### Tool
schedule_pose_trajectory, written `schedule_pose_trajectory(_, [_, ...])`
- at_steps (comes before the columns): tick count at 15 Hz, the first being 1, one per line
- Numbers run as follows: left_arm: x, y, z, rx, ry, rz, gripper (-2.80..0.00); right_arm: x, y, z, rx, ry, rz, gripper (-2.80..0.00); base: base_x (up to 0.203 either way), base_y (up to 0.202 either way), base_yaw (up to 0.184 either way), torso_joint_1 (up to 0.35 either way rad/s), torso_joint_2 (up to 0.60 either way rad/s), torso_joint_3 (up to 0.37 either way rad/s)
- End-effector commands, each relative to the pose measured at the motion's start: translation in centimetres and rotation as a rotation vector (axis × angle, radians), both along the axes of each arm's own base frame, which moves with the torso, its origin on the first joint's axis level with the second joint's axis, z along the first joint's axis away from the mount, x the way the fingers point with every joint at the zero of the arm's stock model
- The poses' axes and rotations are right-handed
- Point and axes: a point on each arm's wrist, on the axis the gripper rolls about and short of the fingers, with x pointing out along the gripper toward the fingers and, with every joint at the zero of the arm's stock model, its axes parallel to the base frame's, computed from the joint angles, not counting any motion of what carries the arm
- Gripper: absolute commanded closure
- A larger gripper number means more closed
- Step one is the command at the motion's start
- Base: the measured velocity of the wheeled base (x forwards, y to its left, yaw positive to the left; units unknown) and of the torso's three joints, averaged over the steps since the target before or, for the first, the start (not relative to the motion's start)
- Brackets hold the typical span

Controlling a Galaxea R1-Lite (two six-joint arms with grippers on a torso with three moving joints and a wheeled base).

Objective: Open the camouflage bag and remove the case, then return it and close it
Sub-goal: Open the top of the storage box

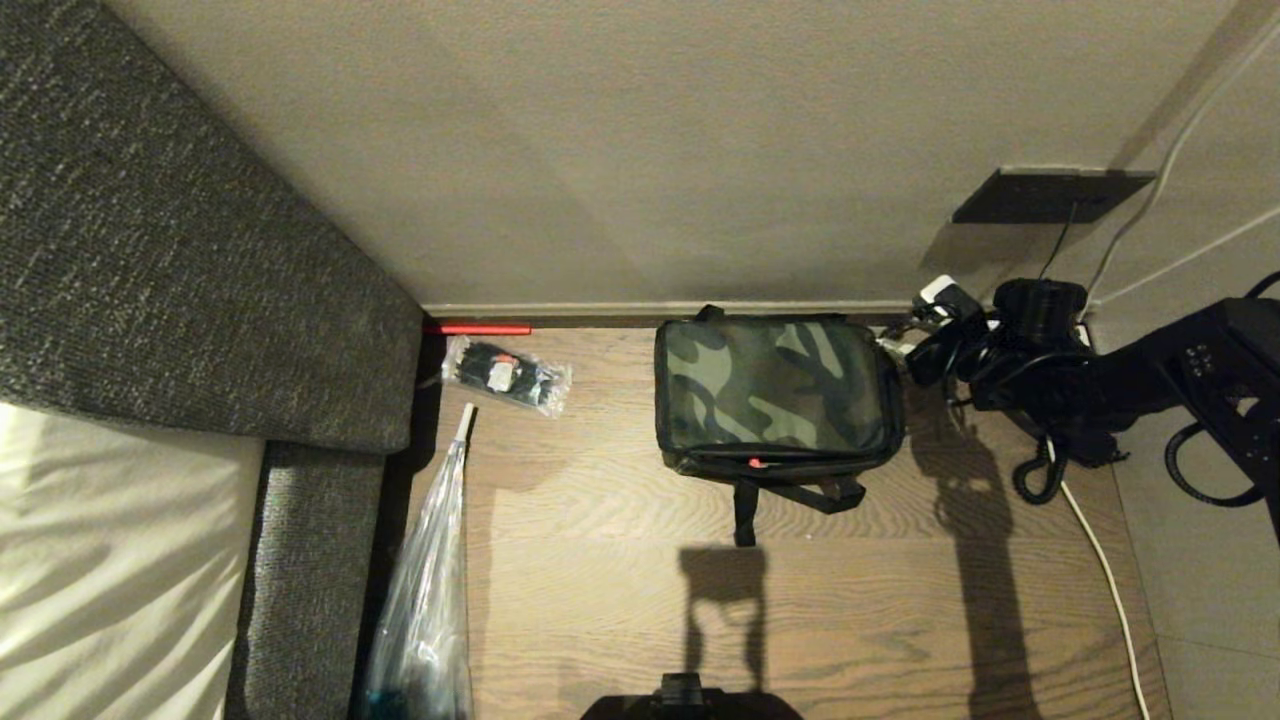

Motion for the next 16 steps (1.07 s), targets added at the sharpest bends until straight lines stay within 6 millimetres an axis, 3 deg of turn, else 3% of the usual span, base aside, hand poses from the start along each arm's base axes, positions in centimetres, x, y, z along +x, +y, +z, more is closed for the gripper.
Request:
schedule_pose_trajectory(1, [0.0, 0.0, 0.0, -0.001, 0.0, 0.0, 0.0, -0.9, -1.2, -0.5, -0.001, 0.035, -0.025, -2.8, 0.0, 0.0, 0.0, 0.0, 0.0, 0.0])
schedule_pose_trajectory(5, [0.0, 0.0, 0.0, -0.001, 0.0, 0.0, 0.0, -3.8, -3.2, 0.6, 0.008, 0.073, -0.069, -2.8, 0.0, 0.0, 0.0, 0.0, 0.0, 0.0])
schedule_pose_trajectory(8, [0.0, 0.0, 0.0, -0.001, 0.0, 0.0, 0.0, -6.9, -2.8, 2.2, 0.066, 0.117, -0.083, -2.8, 0.0, 0.0, 0.0, 0.0, 0.0, 0.0])
schedule_pose_trajectory(10, [0.0, 0.0, 0.0, -0.001, 0.0, 0.0, 0.0, -8.8, -0.4, 2.1, 0.162, 0.187, -0.062, -2.8, 0.0, 0.0, 0.0, 0.0, 0.0, 0.0])
schedule_pose_trajectory(13, [0.0, 0.0, 0.0, -0.001, 0.0, 0.0, 0.0, -10.9, 4.9, 1.7, 0.278, 0.288, 0.025, -2.8, 0.0, 0.0, 0.0, 0.0, 0.0, 0.0])
schedule_pose_trajectory(16, [0.0, 0.0, 0.0, -0.001, 0.0, 0.0, 0.0, -13.1, 9.5, 0.7, 0.272, 0.361, 0.139, -2.8, 0.0, 0.0, 0.0, 0.0, 0.0, 0.0])
